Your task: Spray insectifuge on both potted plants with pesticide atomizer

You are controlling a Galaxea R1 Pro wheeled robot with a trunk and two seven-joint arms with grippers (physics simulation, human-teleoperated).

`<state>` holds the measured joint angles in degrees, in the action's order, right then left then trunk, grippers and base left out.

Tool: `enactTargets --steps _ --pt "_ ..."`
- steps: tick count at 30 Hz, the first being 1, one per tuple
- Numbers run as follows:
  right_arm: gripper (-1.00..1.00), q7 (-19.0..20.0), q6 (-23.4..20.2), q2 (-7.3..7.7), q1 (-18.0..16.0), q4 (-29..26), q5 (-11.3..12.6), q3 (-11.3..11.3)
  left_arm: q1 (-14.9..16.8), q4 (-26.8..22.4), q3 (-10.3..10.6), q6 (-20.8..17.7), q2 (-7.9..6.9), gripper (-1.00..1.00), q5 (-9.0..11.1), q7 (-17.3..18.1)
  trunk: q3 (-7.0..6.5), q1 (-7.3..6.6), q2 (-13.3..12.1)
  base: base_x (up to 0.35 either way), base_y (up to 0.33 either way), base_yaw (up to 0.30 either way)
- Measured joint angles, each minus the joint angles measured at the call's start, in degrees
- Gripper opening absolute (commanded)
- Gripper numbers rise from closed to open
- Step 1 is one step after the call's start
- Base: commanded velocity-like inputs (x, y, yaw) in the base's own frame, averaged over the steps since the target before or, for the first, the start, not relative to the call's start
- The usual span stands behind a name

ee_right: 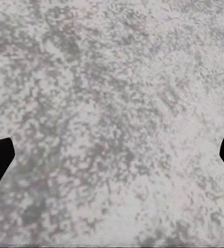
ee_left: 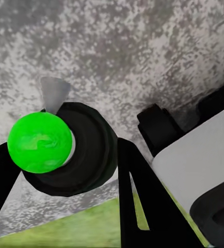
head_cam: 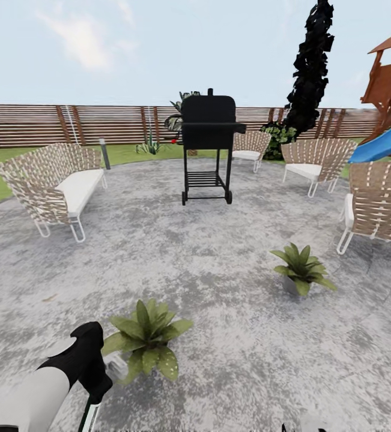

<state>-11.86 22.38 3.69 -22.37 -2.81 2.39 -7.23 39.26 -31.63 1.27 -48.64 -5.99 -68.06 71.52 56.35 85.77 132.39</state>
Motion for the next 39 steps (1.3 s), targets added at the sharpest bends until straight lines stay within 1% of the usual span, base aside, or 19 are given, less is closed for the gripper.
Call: enactTargets --steps 4,11,19,23,26,28,30,31,35,39 --pt "1.0 0.0 0.1 0.16 0.0 0.0 -0.1 0.0 -0.2 0.1 0.4 0.1 0.04 -1.0 0.0 0.5 0.0 -0.01 0.0 -0.063 0.296 -0.002" --pt "1.0 0.0 0.0 0.1 0.0 0.0 0.0 0.1 -0.2 0.2 0.3 0.0 0.07 -1.0 0.4 0.5 0.0 -0.02 0.0 0.071 0.289 -0.005" --pt "1.0 0.0 0.0 0.01 0.0 0.0 0.0 0.1 -0.4 0.7 0.0 0.1 0.6 -1.0 0.5 0.2 0.0 -0.01 0.0 0.008 0.036 -0.238" --pt "1.0 0.0 0.0 0.0 0.0 0.0 0.0 0.1 -0.4 0.1 0.0 0.1 0.53 -1.0 0.6 0.2 0.0 -0.01 0.0 0.0 0.0 -0.282" --pt "1.0 0.0 0.0 0.0 0.0 0.0 0.0 0.0 -0.4 0.5 0.0 0.2 0.2 -1.0 0.6 0.3 0.0 -0.01 0.0 -0.002 0.0 -0.111" --pt "1.0 0.0 0.0 0.0 0.0 0.0 0.0 0.0 -0.4 0.5 -0.3 0.9 -0.26 -1.0 0.7 0.4 0.0 0.0 0.0 -0.166 0.0 -0.026" --pt "1.0 0.0 0.0 0.0 0.0 0.0 0.0 0.0 -0.4 0.3 -0.4 3.6 -0.56 -1.0 0.8 0.4 0.0 0.02 0.0 -0.29 0.0 -0.007" --pt "1.0 0.0 0.0 0.0 0.0 0.0 0.0 0.0 -0.4 0.2 -0.4 4.2 -0.58 -1.0 0.8 0.4 0.0 0.02 0.0 -0.32 0.0 -0.002" --pt "1.0 0.0 0.0 0.0 0.0 0.0 0.0 0.1 -0.4 -0.1 -0.5 4.9 -0.59 -1.0 0.8 0.5 0.0 0.02 0.0 -0.33 0.018 -0.001" --pt "1.0 0.0 0.0 -0.01 0.0 0.0 0.0 0.1 0.2 -0.2 -0.5 4.8 -0.71 -1.0 0.8 0.8 0.0 0.02 0.0 -0.301 0.153 -0.005"
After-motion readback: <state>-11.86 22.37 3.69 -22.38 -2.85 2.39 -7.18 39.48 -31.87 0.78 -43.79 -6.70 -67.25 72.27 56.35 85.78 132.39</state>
